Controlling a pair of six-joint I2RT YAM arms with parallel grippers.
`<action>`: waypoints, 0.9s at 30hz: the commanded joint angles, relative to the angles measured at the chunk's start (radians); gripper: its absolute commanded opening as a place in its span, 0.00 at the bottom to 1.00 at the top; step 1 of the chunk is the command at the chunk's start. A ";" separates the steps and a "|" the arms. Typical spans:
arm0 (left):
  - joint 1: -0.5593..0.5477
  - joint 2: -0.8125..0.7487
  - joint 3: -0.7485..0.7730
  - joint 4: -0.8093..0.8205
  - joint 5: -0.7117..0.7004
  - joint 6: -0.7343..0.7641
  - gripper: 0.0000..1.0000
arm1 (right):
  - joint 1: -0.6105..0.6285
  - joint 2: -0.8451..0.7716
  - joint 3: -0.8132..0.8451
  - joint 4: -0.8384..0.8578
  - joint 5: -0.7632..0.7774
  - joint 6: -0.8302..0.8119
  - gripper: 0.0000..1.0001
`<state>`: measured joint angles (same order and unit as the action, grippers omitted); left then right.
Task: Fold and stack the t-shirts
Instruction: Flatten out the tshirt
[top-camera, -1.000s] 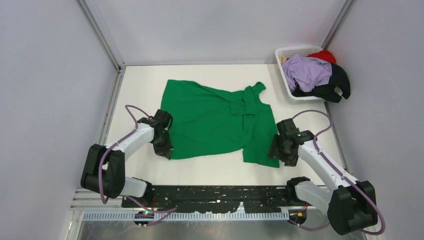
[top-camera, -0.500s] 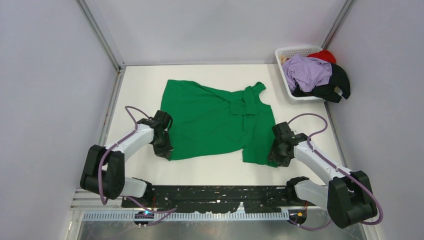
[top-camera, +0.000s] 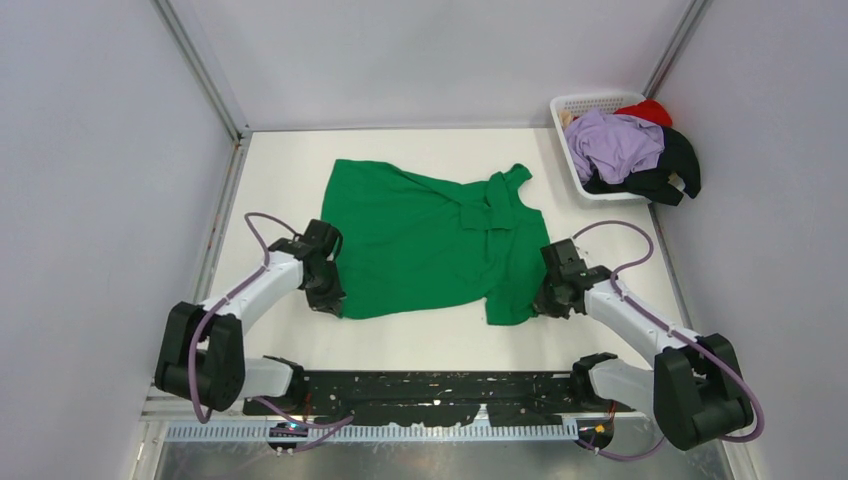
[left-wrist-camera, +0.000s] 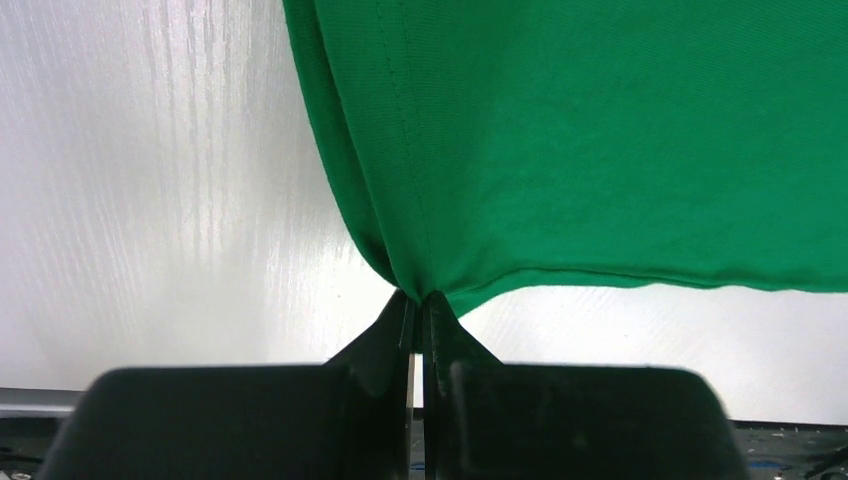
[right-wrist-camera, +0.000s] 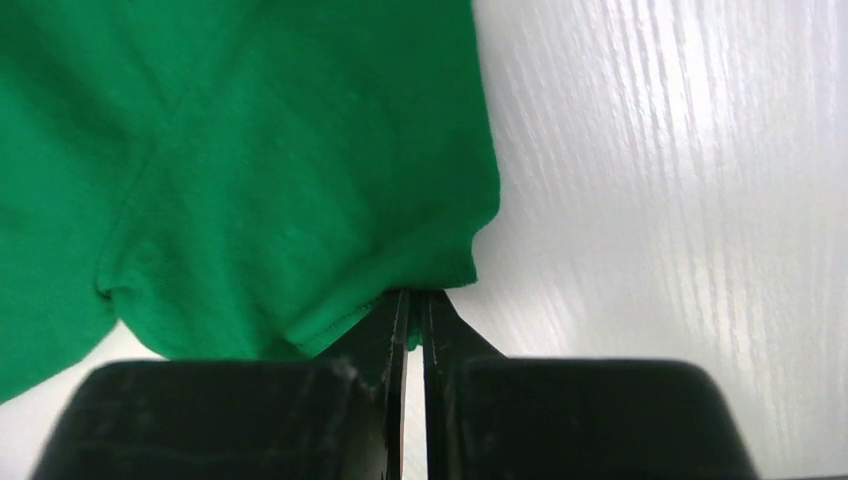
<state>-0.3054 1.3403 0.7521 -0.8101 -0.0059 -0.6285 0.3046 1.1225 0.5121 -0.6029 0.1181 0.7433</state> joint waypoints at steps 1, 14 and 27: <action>0.000 -0.086 0.026 -0.004 0.056 -0.008 0.00 | 0.008 -0.027 0.015 0.155 0.018 0.011 0.05; 0.014 -0.381 0.351 0.039 0.102 -0.008 0.00 | -0.011 -0.254 0.321 0.527 0.177 -0.167 0.05; 0.034 -0.426 0.997 -0.024 -0.141 0.043 0.00 | -0.022 -0.296 0.807 0.593 0.249 -0.440 0.05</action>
<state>-0.2779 0.9699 1.6413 -0.8436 -0.0391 -0.6178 0.2859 0.8562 1.1965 -0.0692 0.3355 0.4236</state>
